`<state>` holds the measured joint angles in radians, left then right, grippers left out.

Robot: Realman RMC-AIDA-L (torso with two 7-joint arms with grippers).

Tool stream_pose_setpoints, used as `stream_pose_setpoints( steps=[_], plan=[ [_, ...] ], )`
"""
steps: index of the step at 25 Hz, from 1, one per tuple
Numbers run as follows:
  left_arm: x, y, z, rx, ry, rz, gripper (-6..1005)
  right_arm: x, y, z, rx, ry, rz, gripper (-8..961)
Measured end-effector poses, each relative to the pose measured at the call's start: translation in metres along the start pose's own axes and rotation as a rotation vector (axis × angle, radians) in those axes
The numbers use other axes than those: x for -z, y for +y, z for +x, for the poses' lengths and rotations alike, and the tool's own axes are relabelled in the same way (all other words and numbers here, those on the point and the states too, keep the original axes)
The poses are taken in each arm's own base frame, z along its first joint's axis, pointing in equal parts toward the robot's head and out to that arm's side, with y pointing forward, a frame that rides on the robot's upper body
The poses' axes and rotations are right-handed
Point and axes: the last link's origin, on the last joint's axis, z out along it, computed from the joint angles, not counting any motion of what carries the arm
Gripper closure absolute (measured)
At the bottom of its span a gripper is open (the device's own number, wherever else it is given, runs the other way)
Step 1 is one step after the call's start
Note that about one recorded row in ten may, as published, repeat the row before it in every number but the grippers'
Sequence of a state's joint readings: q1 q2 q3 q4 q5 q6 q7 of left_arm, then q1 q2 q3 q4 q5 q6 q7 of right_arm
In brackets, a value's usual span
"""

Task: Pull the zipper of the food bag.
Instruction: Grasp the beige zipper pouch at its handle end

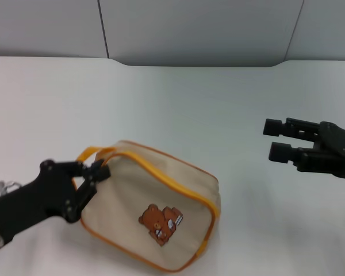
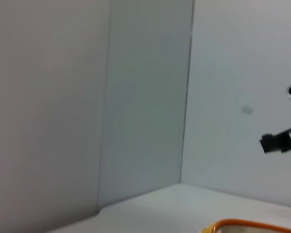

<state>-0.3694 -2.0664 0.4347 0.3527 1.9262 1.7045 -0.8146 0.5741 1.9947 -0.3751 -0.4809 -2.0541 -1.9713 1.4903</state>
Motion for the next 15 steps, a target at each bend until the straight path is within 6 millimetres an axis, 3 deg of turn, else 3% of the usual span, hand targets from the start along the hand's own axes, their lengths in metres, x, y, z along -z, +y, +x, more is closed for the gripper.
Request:
stream_pose_setpoints(
  steps=[6, 15],
  plan=[
    [0.014, 0.016, -0.021, 0.073, -0.033, 0.044, 950, -0.004, -0.002, -0.001, 0.010, 0.007, 0.001, 120],
    [-0.010, 0.030, -0.034, 0.091, -0.009, 0.051, 949, -0.001, -0.002, -0.001, 0.019, 0.013, 0.009, 119]
  ],
)
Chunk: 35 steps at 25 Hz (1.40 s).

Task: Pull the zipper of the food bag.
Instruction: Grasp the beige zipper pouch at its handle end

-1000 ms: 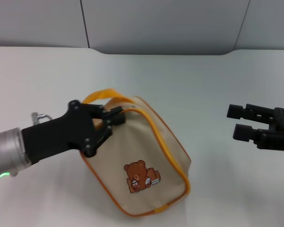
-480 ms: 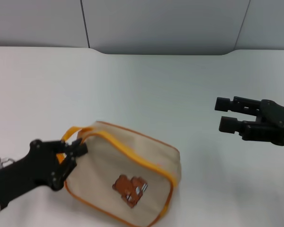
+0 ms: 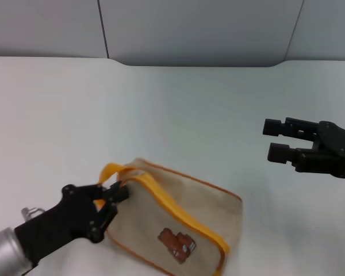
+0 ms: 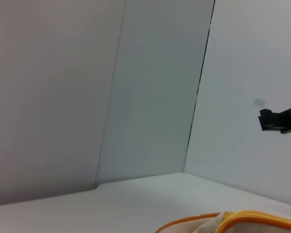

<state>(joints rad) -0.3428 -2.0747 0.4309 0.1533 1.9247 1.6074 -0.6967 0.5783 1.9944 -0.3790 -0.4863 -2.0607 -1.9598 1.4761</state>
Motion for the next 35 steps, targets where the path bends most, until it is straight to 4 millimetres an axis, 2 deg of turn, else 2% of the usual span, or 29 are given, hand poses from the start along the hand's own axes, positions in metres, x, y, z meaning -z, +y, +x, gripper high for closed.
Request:
stream_pose_setpoints(
  steps=[5, 6, 9, 15, 20, 21, 26, 28, 32, 35],
  plan=[
    [-0.023, -0.001, 0.006, -0.006, 0.044, 0.006, 950, 0.005, 0.001, 0.001, 0.004, 0.002, 0.008, 120],
    [-0.033, -0.003, 0.006, -0.008, 0.042, 0.013, 950, 0.005, 0.001, 0.002, 0.005, 0.002, 0.008, 120],
    [-0.043, -0.003, 0.006, -0.008, 0.030, 0.012, 952, 0.006, 0.001, 0.002, 0.016, 0.002, 0.010, 120],
    [-0.035, -0.007, 0.002, -0.005, 0.010, 0.038, 948, 0.005, 0.000, 0.001, 0.020, 0.003, 0.011, 119],
    [-0.017, -0.012, -0.003, -0.003, -0.025, 0.074, 942, 0.004, 0.000, 0.000, 0.023, 0.005, 0.009, 119],
    [-0.008, -0.017, -0.002, 0.006, -0.036, 0.085, 941, 0.004, -0.001, 0.000, 0.023, 0.005, 0.008, 119],
    [0.011, -0.028, 0.004, 0.013, -0.106, 0.043, 820, 0.001, -0.002, 0.000, 0.019, 0.006, 0.016, 120],
    [0.012, -0.029, 0.004, 0.003, -0.130, 0.024, 772, 0.001, -0.003, 0.000, 0.018, 0.006, 0.021, 120],
    [0.005, -0.034, 0.003, -0.047, -0.221, -0.028, 530, 0.000, -0.004, 0.000, 0.014, 0.005, 0.025, 120],
    [-0.001, -0.037, 0.003, -0.063, -0.238, -0.036, 413, -0.001, -0.004, 0.001, 0.012, 0.004, 0.024, 120]
  ],
)
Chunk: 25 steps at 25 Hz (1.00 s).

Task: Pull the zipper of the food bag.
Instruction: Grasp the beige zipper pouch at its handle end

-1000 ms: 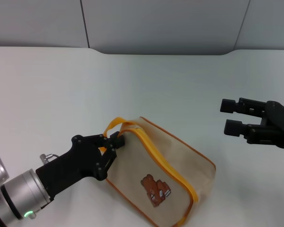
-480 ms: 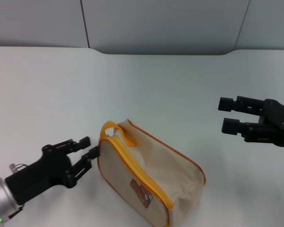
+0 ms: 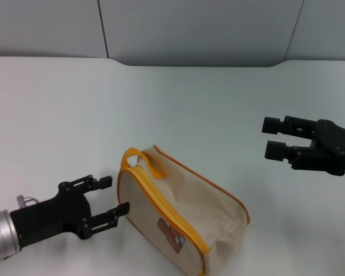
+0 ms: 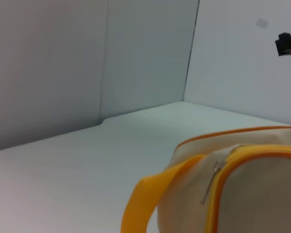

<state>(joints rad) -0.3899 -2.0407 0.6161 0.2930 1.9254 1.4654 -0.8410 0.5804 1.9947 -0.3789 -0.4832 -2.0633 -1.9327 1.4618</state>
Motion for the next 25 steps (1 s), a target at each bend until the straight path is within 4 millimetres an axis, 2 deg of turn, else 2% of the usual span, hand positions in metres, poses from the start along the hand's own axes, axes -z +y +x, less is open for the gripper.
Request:
stream_pose_setpoints(
  steps=[3, 18, 22, 25],
  plan=[
    [-0.009, -0.005, 0.007, -0.033, -0.006, -0.013, 296, 0.000, 0.000, 0.001, -0.005, -0.001, 0.003, 119],
    [-0.036, -0.010, 0.023, -0.140, -0.060, -0.099, 362, 0.001, -0.002, 0.004, -0.014, -0.009, 0.029, 120],
    [-0.038, -0.010, 0.025, -0.139, -0.057, -0.104, 579, 0.000, -0.003, 0.002, -0.009, -0.009, 0.028, 120],
    [-0.039, -0.009, 0.025, -0.137, -0.055, -0.107, 682, 0.000, -0.003, 0.001, -0.007, -0.008, 0.026, 120]
  ],
)
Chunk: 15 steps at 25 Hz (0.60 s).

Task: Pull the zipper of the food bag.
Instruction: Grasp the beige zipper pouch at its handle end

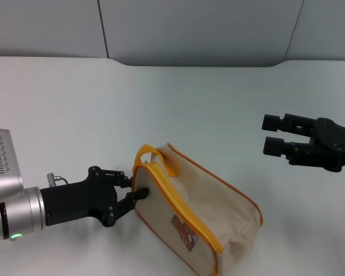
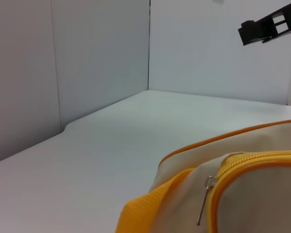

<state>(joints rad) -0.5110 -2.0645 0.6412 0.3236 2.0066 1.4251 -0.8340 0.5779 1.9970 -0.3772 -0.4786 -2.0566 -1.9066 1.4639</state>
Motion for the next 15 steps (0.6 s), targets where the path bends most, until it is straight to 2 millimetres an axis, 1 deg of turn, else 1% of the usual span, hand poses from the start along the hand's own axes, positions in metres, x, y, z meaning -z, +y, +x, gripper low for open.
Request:
stream_pose_setpoints(
  steps=[2, 9, 11, 15],
  plan=[
    [0.000, 0.000, 0.001, 0.002, 0.002, -0.002, 750, 0.000, 0.000, -0.001, 0.002, 0.001, -0.001, 119],
    [-0.001, 0.001, 0.004, 0.007, 0.026, -0.006, 796, 0.001, 0.001, -0.001, 0.008, 0.001, -0.003, 119],
    [0.000, 0.003, 0.008, 0.011, 0.058, -0.017, 842, 0.001, 0.001, 0.000, 0.010, 0.001, -0.004, 119],
    [0.002, 0.003, 0.014, 0.015, 0.101, -0.025, 873, 0.001, 0.000, 0.000, 0.010, 0.004, -0.001, 120]
  ],
)
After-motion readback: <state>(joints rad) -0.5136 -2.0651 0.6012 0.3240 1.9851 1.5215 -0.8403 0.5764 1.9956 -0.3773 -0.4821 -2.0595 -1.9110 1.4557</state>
